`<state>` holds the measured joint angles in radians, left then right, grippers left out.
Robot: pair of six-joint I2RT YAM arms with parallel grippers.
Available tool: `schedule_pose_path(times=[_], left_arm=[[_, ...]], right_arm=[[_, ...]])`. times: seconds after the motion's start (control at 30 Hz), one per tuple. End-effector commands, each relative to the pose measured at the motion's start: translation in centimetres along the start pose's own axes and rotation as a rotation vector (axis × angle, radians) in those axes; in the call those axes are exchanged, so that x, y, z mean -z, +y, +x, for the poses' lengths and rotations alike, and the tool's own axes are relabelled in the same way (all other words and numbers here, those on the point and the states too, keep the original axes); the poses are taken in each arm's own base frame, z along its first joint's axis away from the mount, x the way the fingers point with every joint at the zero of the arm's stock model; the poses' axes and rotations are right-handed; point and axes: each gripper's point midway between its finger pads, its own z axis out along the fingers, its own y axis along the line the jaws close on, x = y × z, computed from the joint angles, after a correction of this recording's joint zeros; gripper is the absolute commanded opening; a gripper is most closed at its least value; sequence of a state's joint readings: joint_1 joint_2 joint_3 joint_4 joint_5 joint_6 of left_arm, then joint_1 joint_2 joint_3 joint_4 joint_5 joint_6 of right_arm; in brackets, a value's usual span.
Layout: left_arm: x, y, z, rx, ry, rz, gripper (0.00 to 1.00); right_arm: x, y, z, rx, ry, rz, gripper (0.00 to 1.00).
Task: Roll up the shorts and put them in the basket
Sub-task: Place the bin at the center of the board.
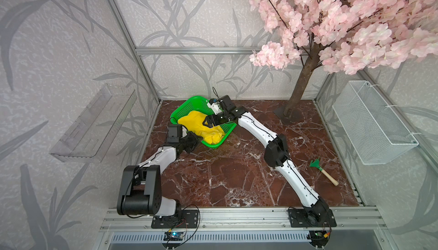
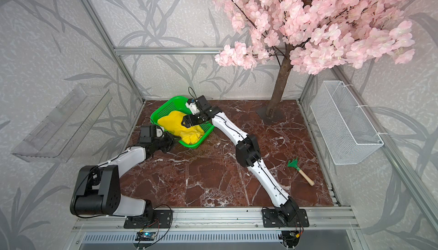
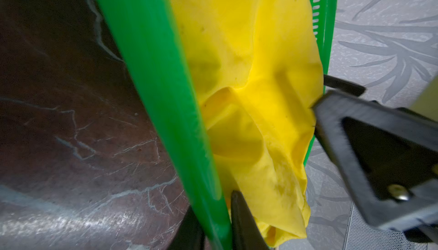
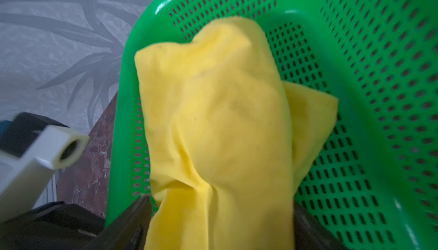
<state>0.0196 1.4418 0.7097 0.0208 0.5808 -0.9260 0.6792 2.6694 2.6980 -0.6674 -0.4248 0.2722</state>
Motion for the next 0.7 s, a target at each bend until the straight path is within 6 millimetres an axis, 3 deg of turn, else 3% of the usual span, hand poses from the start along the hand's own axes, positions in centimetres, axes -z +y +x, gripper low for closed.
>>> schedule_pose_path(times=[0.0,0.17,0.37,0.5,0.6,0.67], left_arm=[[-0.2,-0.2,-1.0,0.012,-0.058,0.007,0.21],[-0.5,-1.0,-1.5,0.025,-0.105,0.04,0.21],[-3.2,-3.7,-0.9,-0.024,-0.086,0.08,0.26],[-4.0,-4.2,-0.6,-0.039,-0.067,0.073,0.44],[-3.1,-5.0,-0.2,-0.064,-0.07,0.088,0.65],[-2.1,-5.6,-0.1,-0.092,-0.079,0.084,0.75]], right_arm=[[8.5,3.0,-6.9,0.087,-0.178,0.035,0.89],[11.7,3.2,-6.6,0.103,-0.17,0.09,0.89],[14.5,2.5,-2.8,0.09,-0.158,0.155,0.89],[18.0,1.6,0.0,0.081,-0.246,0.199,0.9],[20.8,0.7,2.4,0.068,-0.261,0.254,0.9],[22.5,0.1,3.8,0.044,-0.283,0.275,0.9]])
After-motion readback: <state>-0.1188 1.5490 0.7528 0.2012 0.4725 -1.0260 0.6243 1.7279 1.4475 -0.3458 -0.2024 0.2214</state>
